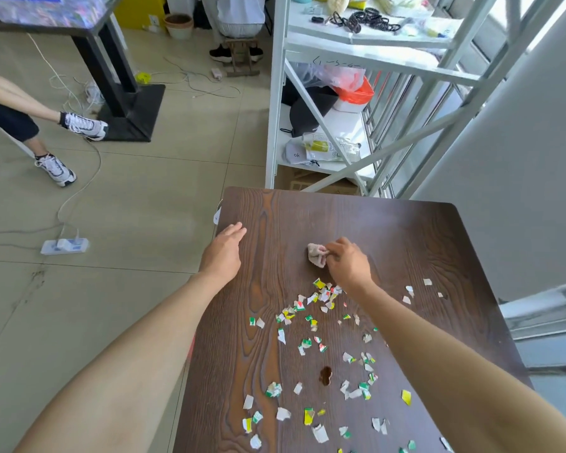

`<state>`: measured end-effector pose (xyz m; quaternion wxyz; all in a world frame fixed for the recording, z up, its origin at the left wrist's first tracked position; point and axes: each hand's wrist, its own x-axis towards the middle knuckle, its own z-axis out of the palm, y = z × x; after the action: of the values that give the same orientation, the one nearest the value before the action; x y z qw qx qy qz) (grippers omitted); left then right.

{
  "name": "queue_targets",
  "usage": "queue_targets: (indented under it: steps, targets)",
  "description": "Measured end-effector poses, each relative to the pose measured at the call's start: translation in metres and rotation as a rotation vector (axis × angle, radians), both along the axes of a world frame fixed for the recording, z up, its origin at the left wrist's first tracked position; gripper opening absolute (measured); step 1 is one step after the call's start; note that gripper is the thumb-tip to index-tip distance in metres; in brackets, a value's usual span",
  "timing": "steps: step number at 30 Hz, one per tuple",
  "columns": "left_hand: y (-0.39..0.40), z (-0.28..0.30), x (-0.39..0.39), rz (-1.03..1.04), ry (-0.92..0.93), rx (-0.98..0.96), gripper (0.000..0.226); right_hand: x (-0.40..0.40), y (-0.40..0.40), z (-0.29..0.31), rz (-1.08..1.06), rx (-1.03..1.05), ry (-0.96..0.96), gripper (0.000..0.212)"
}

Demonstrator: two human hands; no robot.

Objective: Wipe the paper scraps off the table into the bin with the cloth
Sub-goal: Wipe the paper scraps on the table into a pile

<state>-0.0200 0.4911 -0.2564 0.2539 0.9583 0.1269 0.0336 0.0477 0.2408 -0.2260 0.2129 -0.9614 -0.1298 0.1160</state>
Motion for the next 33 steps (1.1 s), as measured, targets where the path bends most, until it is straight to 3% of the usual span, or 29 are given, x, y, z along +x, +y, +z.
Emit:
queue_targets:
  steps: [9,11,14,17,19,23,28,33]
  targets:
    - [-0.009,0.006,-0.001,0.038,0.072,0.022,0.047,-0.074,-0.01,-0.005,0.233,0.019,0.04,0.039]
    - [-0.021,0.01,-0.001,0.027,0.072,0.04,0.047,-0.075,-0.015,0.003,0.249,0.048,0.06,0.033]
    - [-0.048,0.013,-0.001,-0.124,0.043,0.067,0.045,-0.062,-0.032,0.019,0.042,0.226,0.059,0.015]
    - [-0.077,0.011,0.003,-0.255,0.004,0.073,0.044,-0.036,-0.066,0.031,-0.24,0.358,0.032,0.025]
    - [-0.092,0.006,0.01,-0.277,-0.019,0.069,0.045,-0.017,-0.099,0.034,-0.362,0.306,-0.033,0.035]
    - [-0.116,-0.005,0.025,-0.33,-0.013,0.055,0.048,0.012,-0.164,0.03,-0.547,0.069,-0.133,0.025]
    - [-0.14,-0.006,0.035,-0.379,-0.009,0.056,0.046,0.02,-0.207,0.014,-0.619,-0.118,-0.131,0.024]
    - [-0.148,-0.005,0.036,-0.366,0.017,0.042,0.047,0.004,-0.197,-0.004,-0.582,-0.114,-0.111,0.035]
